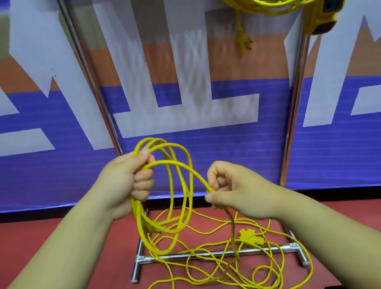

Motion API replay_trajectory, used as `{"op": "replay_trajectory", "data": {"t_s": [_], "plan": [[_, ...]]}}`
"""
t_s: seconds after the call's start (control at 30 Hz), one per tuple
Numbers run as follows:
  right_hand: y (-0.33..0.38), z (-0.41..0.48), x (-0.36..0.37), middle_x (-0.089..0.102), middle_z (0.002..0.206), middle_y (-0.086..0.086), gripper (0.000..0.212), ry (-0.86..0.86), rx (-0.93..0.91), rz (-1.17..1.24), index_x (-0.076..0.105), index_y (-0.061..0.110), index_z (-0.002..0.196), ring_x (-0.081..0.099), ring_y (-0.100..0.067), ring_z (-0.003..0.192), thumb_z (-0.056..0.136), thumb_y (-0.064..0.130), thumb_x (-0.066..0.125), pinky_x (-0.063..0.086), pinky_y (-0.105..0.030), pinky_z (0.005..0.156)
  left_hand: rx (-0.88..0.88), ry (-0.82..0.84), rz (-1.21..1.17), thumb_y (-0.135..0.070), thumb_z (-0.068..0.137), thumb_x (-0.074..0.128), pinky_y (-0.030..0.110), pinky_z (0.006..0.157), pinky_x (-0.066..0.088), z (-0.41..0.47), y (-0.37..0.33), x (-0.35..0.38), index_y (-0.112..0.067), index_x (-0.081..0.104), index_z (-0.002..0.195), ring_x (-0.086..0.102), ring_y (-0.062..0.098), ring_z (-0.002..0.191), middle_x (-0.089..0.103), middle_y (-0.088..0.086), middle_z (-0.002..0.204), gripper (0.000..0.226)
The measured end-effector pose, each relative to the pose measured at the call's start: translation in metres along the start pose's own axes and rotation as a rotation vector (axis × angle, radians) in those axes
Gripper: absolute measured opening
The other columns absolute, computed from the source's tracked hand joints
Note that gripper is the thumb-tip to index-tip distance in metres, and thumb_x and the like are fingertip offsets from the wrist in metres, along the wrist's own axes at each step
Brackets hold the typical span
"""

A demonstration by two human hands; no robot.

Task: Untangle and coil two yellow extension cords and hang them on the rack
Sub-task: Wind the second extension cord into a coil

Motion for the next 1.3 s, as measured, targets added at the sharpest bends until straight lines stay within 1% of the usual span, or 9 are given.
{"op": "replay_trajectory", "data": {"t_s": [0.13, 0.37, 0.57, 0.73, 0.83, 0.97, 1.07, 1.17, 1.3], "plan": [[-0.004, -0.002, -0.009, 0.057, 0.07, -0.009, 0.018, -0.097, 0.064, 0.11, 0.054, 0.012, 0.089, 0.063, -0.019, 0.063, 0.091, -0.002, 0.065, 0.054, -0.029, 0.063, -0.042, 0.023, -0.088, -0.035, 0.092, 0.053, 0.014, 0.031, 0.022, 0.003, 0.0, -0.017, -0.016, 0.057, 0.083, 0.026, 0.003, 0.035, 0.031, -0.004, 0.05, 0.021], [-0.005, 0.012, -0.029, 0.067, 0.072, -0.015, 0.015, -0.615, 0.033, 0.366, 0.059, 0.008, 0.083, 0.053, -0.014, 0.054, 0.088, -0.003, 0.068, 0.048, -0.025, 0.054, -0.358, 0.246, 0.038, -0.036, 0.094, 0.05, 0.013, 0.033, 0.018, 0.007, 0.046, -0.015, -0.007, 0.059, 0.089, 0.026, 0.003, 0.03, 0.03, -0.003, 0.048, 0.031], [-0.02, 0.015, -0.047, 0.068, 0.07, -0.011, 0.011, -0.796, 0.073, 0.387, 0.063, 0.009, 0.085, 0.057, -0.016, 0.057, 0.085, 0.006, 0.074, 0.052, -0.029, 0.062, -0.419, 0.439, 0.099, -0.041, 0.072, 0.087, 0.014, 0.032, 0.027, 0.002, 0.049, -0.015, -0.01, 0.06, 0.078, 0.027, 0.004, 0.031, 0.031, -0.003, 0.047, 0.042], [-0.021, 0.015, -0.052, 0.068, 0.071, -0.018, 0.009, -0.862, 0.053, 0.326, 0.065, 0.006, 0.085, 0.058, -0.018, 0.059, 0.085, 0.009, 0.074, 0.054, -0.031, 0.062, -0.374, 0.376, 0.187, -0.036, 0.093, 0.062, 0.015, 0.033, 0.025, 0.0, 0.047, -0.016, -0.013, 0.052, 0.074, 0.025, 0.005, 0.034, 0.03, -0.002, 0.05, 0.032], [-0.03, 0.014, -0.049, 0.069, 0.074, -0.017, 0.009, -0.791, 0.096, 0.306, 0.062, 0.009, 0.085, 0.057, -0.017, 0.059, 0.088, 0.01, 0.071, 0.05, -0.031, 0.06, -0.323, 0.355, 0.113, -0.039, 0.088, 0.068, 0.014, 0.034, 0.02, 0.003, 0.042, -0.014, -0.015, 0.048, 0.069, 0.023, 0.004, 0.036, 0.027, -0.003, 0.052, 0.036], [-0.042, 0.014, -0.033, 0.062, 0.067, -0.012, 0.012, -0.523, 0.149, 0.249, 0.058, 0.009, 0.086, 0.061, -0.022, 0.063, 0.09, 0.005, 0.069, 0.051, -0.036, 0.066, -0.241, 0.346, -0.14, -0.04, 0.067, 0.091, 0.013, 0.031, 0.017, 0.007, 0.025, -0.015, -0.019, 0.039, 0.059, 0.022, 0.003, 0.033, 0.029, -0.006, 0.047, 0.057], [-0.038, 0.012, -0.02, 0.059, 0.068, -0.007, 0.013, -0.327, 0.151, 0.159, 0.057, 0.008, 0.088, 0.065, -0.017, 0.065, 0.091, 0.002, 0.067, 0.053, -0.029, 0.066, -0.166, 0.231, -0.2, -0.038, 0.078, 0.081, 0.013, 0.029, 0.017, 0.01, 0.021, -0.019, -0.02, 0.037, 0.057, 0.021, 0.003, 0.032, 0.028, -0.006, 0.044, 0.052], [-0.028, 0.01, -0.013, 0.06, 0.065, -0.003, 0.013, -0.242, 0.118, 0.029, 0.061, 0.009, 0.084, 0.057, -0.012, 0.059, 0.086, 0.004, 0.073, 0.047, -0.031, 0.065, -0.074, 0.093, -0.064, -0.034, 0.089, 0.06, 0.014, 0.034, 0.012, 0.012, 0.026, -0.018, -0.02, 0.039, 0.058, 0.021, 0.004, 0.033, 0.024, -0.005, 0.046, 0.04], [-0.015, 0.011, -0.008, 0.057, 0.058, 0.002, 0.017, -0.261, 0.106, 0.13, 0.061, 0.009, 0.083, 0.055, -0.015, 0.056, 0.083, 0.002, 0.077, 0.052, -0.034, 0.066, 0.024, 0.04, 0.3, -0.026, 0.082, 0.075, 0.016, 0.039, 0.016, 0.009, 0.035, -0.008, -0.019, 0.06, 0.064, 0.02, 0.009, 0.041, 0.027, 0.0, 0.054, 0.025]]}}
Point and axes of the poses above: each hand's wrist, its own z-axis towards the middle knuckle, its own x-axis out of the palm, y = z × x, the point moved 4 cm from there along z, towards the middle knuckle
